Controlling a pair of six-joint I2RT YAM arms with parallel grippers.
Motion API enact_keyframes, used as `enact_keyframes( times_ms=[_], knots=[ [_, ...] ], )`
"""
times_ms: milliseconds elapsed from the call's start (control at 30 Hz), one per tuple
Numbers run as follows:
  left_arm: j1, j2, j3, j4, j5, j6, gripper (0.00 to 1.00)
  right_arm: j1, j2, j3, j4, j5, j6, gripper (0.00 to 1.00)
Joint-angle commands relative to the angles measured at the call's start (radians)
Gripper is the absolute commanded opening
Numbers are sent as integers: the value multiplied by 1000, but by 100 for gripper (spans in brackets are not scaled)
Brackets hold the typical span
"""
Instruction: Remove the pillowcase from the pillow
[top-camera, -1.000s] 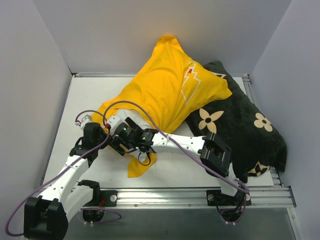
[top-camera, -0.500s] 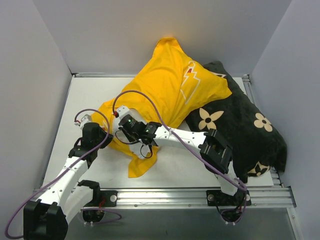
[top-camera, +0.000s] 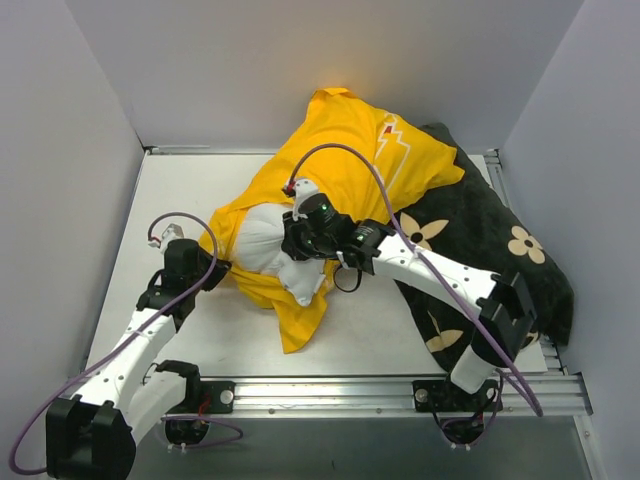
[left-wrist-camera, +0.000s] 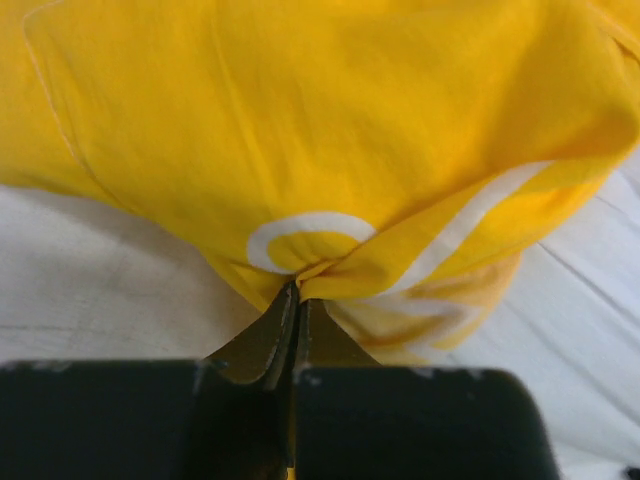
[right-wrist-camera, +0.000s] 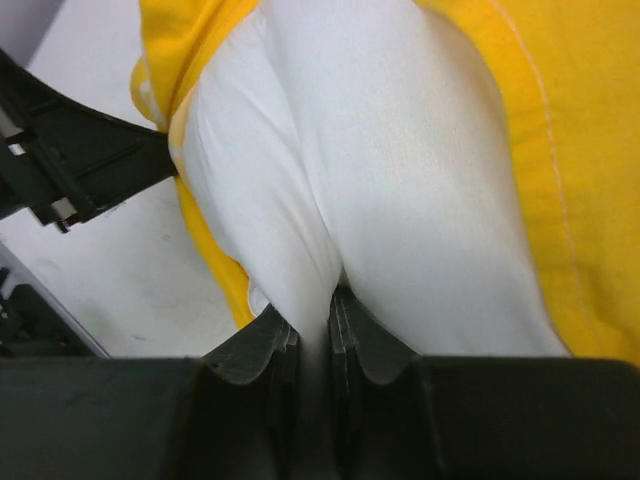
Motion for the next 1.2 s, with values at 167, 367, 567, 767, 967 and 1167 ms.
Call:
enact_keyframes(
  times_ms=[167,367,567,767,967,1167],
  knots=[
    [128,143,47,-140,-245,-9,0,-101,-354,-168,83,-69,48,0],
    [226,212,96,-122,-216,5,0,-121,-477,-251,80,-113,67,0],
    [243,291,150,-124,-217,9,0,-121,-546,-291,71,-118,75,0],
    [240,298,135,-68,-136,29,0,-96,-514,-244,25,-136,32,0],
    [240,230,70,-28,-89,40,0,105,-310,-104,8,-1,-122,23],
    [240,169,38,-27,-39,60,0,247,-103,-20,138,103,-329,71]
  ],
)
